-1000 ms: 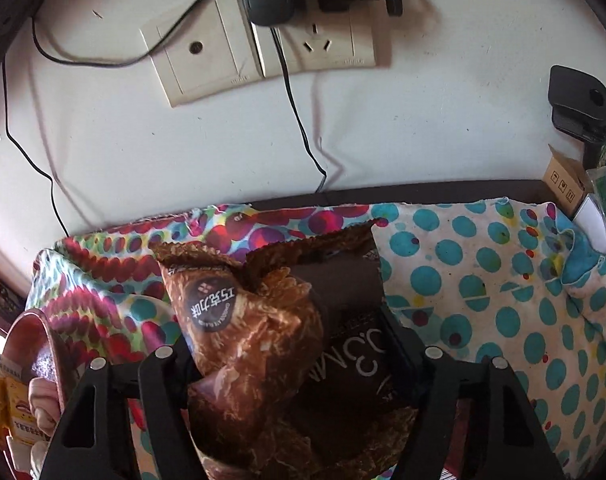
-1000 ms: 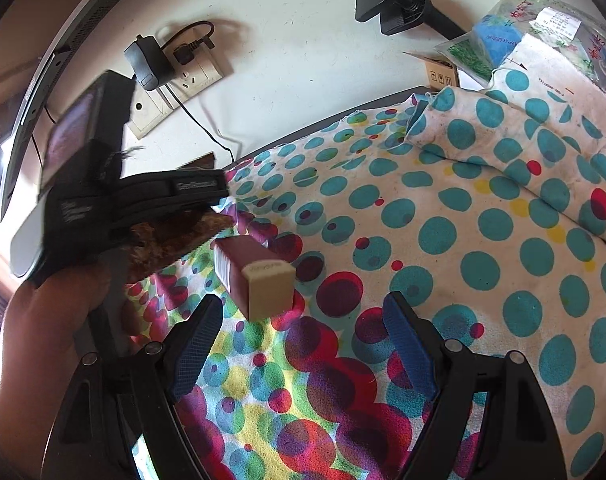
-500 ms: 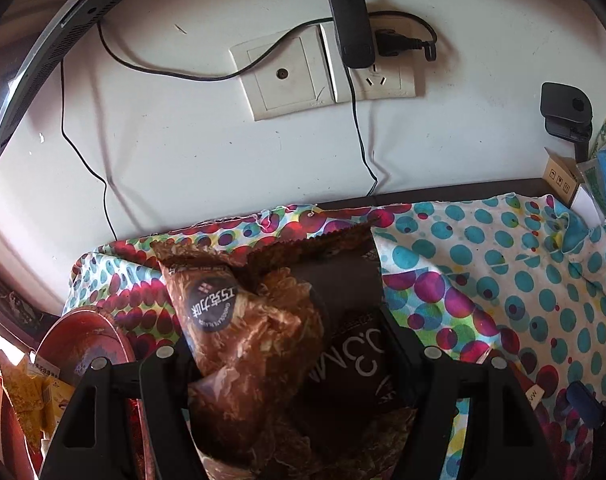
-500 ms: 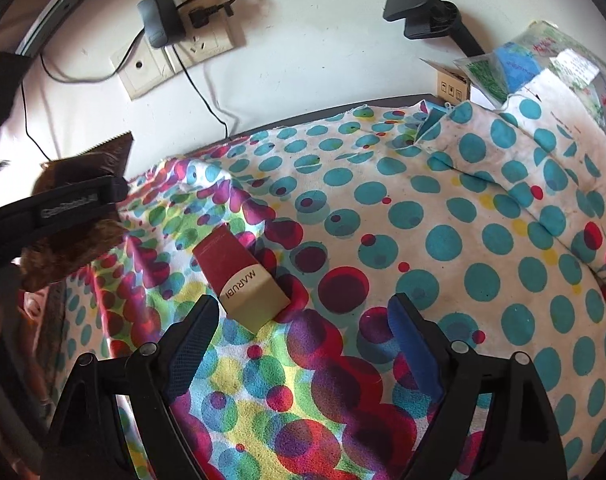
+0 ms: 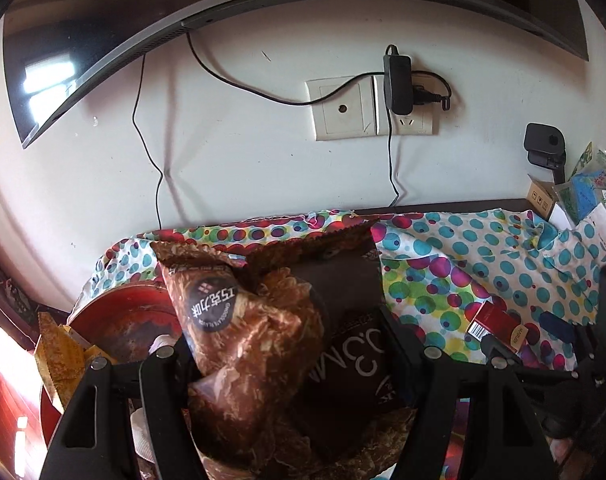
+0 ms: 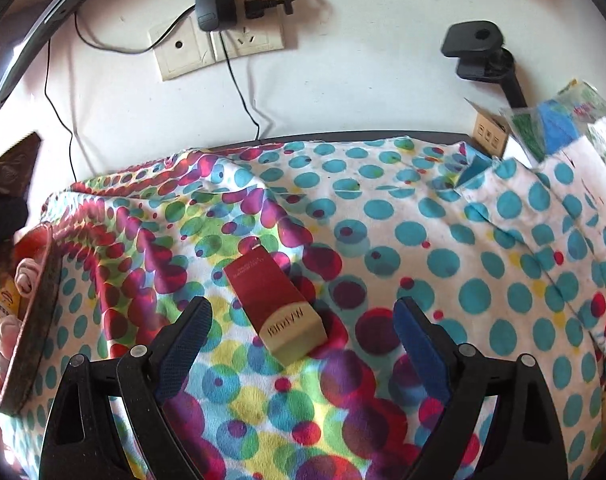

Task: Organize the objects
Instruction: 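Lift the cookie bag with the left gripper while the right gripper grasps the red MARUBI box, then carry the cookie bag over the tray and open the left gripper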

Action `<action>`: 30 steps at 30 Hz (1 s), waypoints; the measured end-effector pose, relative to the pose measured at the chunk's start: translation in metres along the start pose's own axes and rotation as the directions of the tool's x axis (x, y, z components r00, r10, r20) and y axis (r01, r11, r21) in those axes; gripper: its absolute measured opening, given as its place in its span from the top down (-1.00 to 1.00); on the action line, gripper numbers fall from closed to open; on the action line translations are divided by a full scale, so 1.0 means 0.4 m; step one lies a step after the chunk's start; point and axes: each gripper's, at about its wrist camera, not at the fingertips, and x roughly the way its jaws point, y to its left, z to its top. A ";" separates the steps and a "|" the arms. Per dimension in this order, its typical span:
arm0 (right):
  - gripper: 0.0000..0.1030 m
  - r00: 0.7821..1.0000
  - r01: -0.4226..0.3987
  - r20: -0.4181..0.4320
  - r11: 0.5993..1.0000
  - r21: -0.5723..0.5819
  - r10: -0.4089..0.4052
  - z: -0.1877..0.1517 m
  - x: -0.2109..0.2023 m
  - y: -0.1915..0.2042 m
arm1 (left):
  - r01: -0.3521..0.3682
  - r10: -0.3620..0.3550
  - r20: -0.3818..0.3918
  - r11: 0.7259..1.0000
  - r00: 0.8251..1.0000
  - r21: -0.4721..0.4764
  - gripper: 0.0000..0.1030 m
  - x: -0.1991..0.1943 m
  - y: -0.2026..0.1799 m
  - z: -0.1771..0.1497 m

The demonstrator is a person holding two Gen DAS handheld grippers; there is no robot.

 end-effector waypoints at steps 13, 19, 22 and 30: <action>0.45 0.999 -0.017 -0.053 0.995 -0.100 0.012 0.013 0.045 0.038 | 0.028 -0.028 -0.003 0.991 1.000 -0.129 -0.41 -0.160 0.139 -0.180; 0.46 0.999 0.019 -0.047 0.997 -0.073 -0.022 0.016 0.046 0.032 | -0.011 0.010 -0.002 0.986 1.000 -0.166 -0.41 -0.193 0.187 -0.258; 0.46 0.999 0.023 -0.041 0.996 -0.081 -0.026 0.016 0.044 0.036 | -0.028 0.028 -0.003 0.984 1.000 -0.176 -0.41 -0.212 0.223 -0.300; 0.45 0.987 -0.160 -0.010 0.985 0.059 0.161 0.015 0.027 -0.044 | -0.110 0.103 -0.042 0.966 0.994 -0.232 -0.41 -0.258 0.339 -0.384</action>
